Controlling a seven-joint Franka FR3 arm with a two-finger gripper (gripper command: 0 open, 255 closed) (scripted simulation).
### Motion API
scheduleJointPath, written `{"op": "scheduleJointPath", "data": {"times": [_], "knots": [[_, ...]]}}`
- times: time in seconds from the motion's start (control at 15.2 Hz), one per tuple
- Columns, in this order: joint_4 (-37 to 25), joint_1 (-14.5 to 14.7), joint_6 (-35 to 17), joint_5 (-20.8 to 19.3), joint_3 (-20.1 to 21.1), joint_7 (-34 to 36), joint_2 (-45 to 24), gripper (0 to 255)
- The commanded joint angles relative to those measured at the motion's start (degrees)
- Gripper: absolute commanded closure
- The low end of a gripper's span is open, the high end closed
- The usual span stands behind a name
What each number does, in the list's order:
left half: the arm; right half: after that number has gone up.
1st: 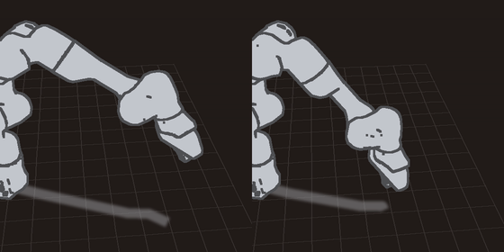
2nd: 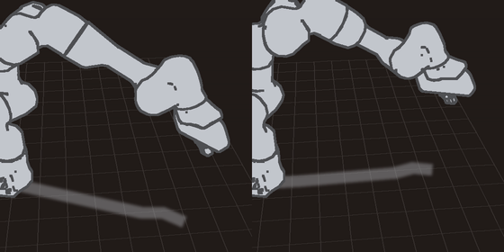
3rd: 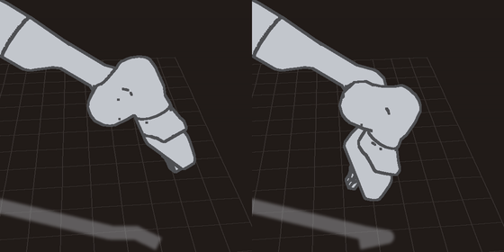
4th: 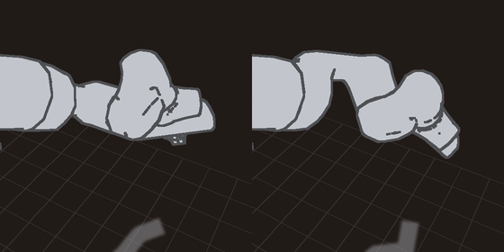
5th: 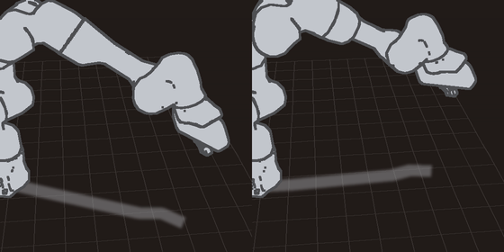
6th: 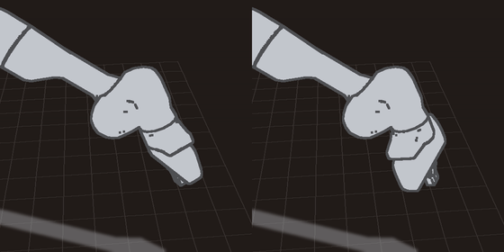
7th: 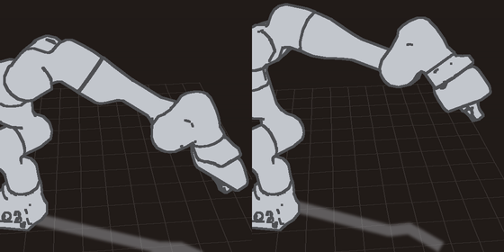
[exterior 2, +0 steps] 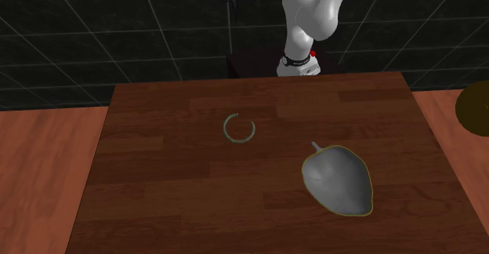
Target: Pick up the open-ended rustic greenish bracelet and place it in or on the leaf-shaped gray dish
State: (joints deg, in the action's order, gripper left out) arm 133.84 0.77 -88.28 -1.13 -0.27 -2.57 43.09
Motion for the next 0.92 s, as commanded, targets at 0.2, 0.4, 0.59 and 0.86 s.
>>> {"op": "scheduleJointPath", "data": {"times": [0.2, 0.4, 0.59, 0.86], "knots": [[0.36, 0.97, -2.72, 2.19, 3.67, 4.6, -2.39, 0], [0.02, 1.84, -5.53, 4.06, 7.3, 9.14, -5.51, 0], [-1.01, 2.56, -8.35, 5.49, 10.87, 13.65, -9.3, 0], [-3.48, 3.22, -11.96, 6.49, 15.49, 19.73, -15.33, 0]]}}
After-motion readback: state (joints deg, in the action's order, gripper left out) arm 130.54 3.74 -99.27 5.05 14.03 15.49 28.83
